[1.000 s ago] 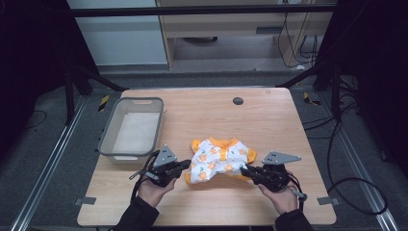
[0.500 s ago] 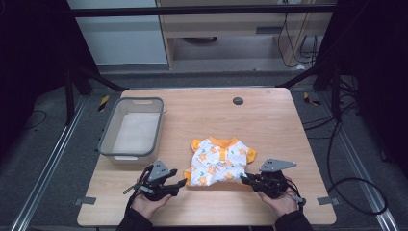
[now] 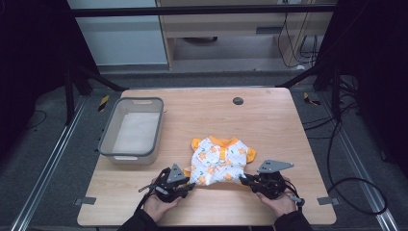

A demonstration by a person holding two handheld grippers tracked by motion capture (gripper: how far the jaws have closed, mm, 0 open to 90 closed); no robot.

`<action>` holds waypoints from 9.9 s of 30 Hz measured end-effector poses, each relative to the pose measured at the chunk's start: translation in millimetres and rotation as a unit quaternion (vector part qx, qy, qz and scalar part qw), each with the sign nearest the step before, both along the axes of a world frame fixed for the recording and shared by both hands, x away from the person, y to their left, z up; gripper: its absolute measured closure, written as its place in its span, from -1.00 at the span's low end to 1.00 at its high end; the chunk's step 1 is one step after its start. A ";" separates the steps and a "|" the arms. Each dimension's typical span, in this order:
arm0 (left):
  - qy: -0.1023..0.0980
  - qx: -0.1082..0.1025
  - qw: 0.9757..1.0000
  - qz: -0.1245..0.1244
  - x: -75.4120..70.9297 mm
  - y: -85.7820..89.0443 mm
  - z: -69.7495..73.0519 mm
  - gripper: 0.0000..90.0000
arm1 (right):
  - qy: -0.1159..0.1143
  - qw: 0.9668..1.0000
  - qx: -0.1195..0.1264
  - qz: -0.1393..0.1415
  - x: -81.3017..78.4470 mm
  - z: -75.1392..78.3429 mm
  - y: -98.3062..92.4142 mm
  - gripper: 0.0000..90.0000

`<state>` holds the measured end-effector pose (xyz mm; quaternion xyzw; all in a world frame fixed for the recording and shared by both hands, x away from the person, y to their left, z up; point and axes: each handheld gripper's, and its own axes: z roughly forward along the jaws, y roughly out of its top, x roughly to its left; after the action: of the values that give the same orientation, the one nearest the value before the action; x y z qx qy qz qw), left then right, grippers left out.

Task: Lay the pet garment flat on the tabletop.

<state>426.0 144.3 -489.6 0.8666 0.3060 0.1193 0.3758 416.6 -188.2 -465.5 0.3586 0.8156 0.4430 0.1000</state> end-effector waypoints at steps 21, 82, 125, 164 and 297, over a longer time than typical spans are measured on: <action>0.021 -0.081 0.993 0.079 51.0 13.2 37.9 0.83 | -0.002 0.997 0.017 -0.073 53.6 8.0 8.0 0.76; -0.037 -0.054 0.995 0.076 36.5 34.0 30.5 0.92 | -0.032 0.999 -0.024 -0.036 23.2 2.0 -10.9 0.94; -0.074 -0.117 0.988 0.074 0.9 57.4 59.1 -0.13 | -0.079 0.995 0.008 -0.066 -0.7 12.3 -23.6 0.01; 0.008 -0.017 0.996 0.090 119.0 -4.3 -9.6 0.74 | 0.006 0.994 -0.080 -0.074 82.8 -34.3 15.0 0.88; -0.012 -0.006 0.998 0.069 76.7 -14.9 -10.9 0.84 | 0.000 0.997 -0.051 -0.065 72.0 -40.1 28.1 1.00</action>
<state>502.7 129.4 -500.5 0.8398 0.3607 0.1536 0.3756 488.5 -160.2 -505.5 0.4051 0.8121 0.3933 0.1473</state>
